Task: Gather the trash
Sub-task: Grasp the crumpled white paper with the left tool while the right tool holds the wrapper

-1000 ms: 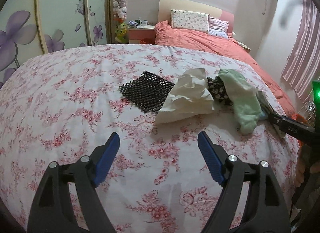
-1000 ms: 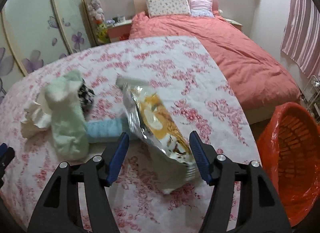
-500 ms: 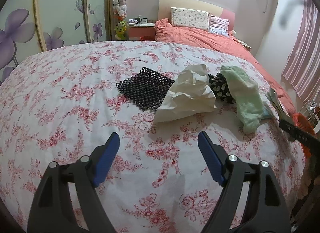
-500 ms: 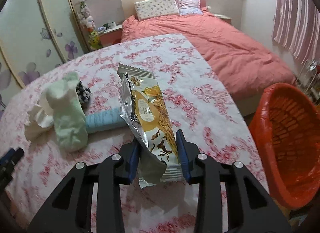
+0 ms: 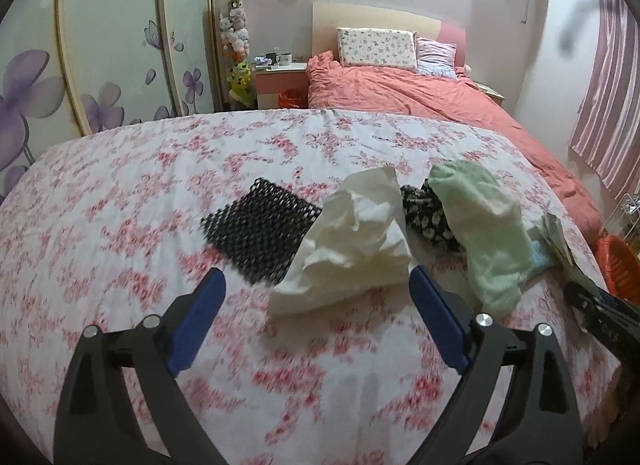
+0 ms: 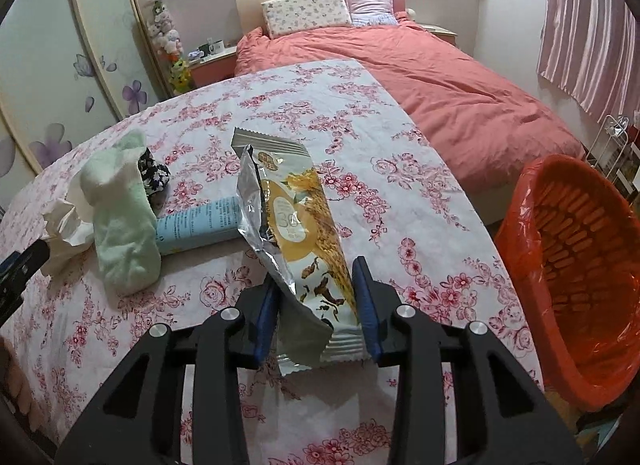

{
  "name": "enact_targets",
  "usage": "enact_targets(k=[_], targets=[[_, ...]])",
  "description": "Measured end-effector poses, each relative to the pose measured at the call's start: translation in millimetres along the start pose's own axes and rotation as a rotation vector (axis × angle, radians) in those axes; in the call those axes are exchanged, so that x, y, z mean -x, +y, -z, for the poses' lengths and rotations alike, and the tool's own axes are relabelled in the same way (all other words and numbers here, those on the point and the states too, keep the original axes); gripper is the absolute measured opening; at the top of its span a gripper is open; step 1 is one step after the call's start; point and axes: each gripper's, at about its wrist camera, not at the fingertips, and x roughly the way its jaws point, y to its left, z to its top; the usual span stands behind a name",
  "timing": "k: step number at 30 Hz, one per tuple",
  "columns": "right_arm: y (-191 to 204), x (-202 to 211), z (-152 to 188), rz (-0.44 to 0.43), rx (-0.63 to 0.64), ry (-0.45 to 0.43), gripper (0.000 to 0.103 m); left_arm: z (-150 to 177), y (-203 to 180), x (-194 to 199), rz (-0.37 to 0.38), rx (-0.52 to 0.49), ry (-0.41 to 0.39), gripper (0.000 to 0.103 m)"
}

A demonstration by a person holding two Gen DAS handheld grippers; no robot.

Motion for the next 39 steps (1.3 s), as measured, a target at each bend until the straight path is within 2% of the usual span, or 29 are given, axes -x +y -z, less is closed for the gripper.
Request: enact_targets(k=[7,12,20,24,39], targets=[[-2,-1,1,-0.005,-0.003,0.0,0.037,-11,-3,-16,0.02,0.033,0.027,0.093],[-4,0,1,-0.018,-0.012,-0.001,0.037,-10,-11,-31,0.01,0.018,0.058,0.092],[-6,0,2,-0.029,-0.019,-0.002,0.037,-6,-9,-42,0.039,0.045,0.109,0.079],[-8,0,2,-0.038,-0.026,-0.003,0.037,-5,-6,-43,0.043,0.06,0.116,0.077],[-12,1,1,-0.053,-0.036,-0.004,0.037,-4,-4,-45,0.003,0.071,0.135,0.077]])
